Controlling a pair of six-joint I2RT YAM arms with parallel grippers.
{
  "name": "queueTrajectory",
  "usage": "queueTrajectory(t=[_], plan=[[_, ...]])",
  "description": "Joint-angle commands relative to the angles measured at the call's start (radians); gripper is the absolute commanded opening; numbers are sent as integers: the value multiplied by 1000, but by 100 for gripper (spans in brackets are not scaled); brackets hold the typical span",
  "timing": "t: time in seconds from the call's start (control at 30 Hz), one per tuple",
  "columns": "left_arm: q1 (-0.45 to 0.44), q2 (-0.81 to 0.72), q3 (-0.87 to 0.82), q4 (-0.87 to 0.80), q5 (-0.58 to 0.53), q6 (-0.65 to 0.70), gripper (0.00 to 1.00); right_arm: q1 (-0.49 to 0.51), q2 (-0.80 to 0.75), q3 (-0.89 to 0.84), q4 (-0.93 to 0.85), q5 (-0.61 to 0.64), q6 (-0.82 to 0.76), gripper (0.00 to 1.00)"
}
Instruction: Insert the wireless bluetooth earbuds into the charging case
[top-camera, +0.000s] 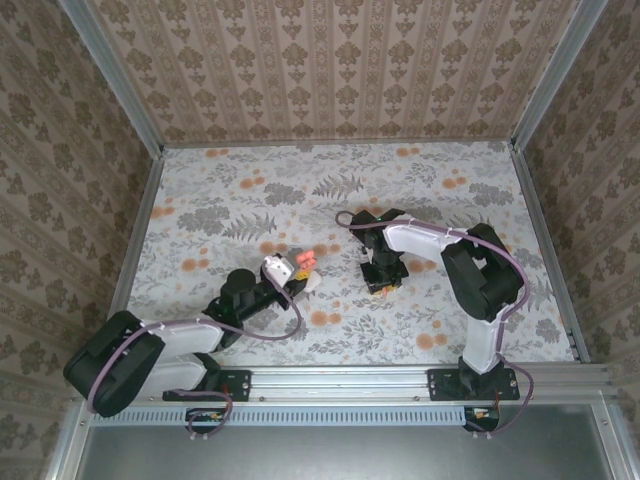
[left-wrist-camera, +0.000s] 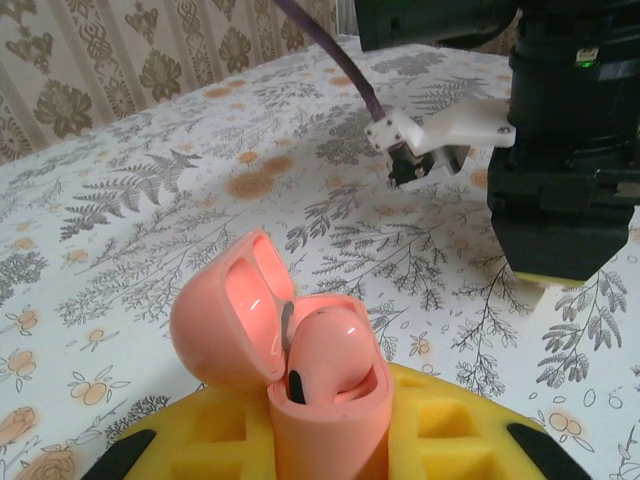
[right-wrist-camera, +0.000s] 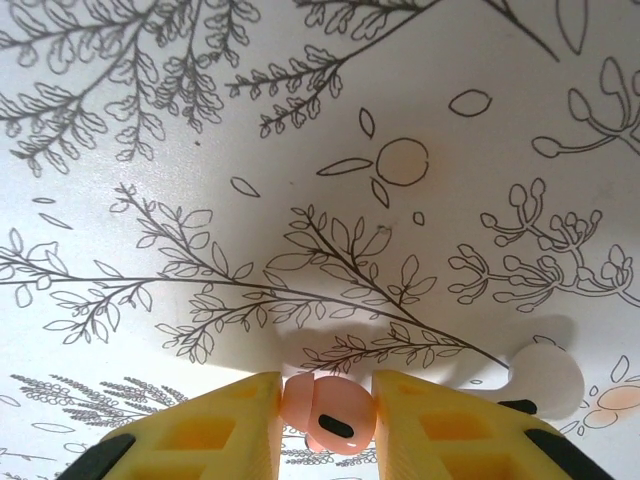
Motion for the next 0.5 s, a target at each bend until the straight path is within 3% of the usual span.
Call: queueTrajectory(t=[0.0,0.47], plan=[[9,37,35,67,29,-15,17,8,-46,-16,17,-26,22,30],[7,300,95,245,69,-56,16,6,-89,-61,110,-40,65,30]])
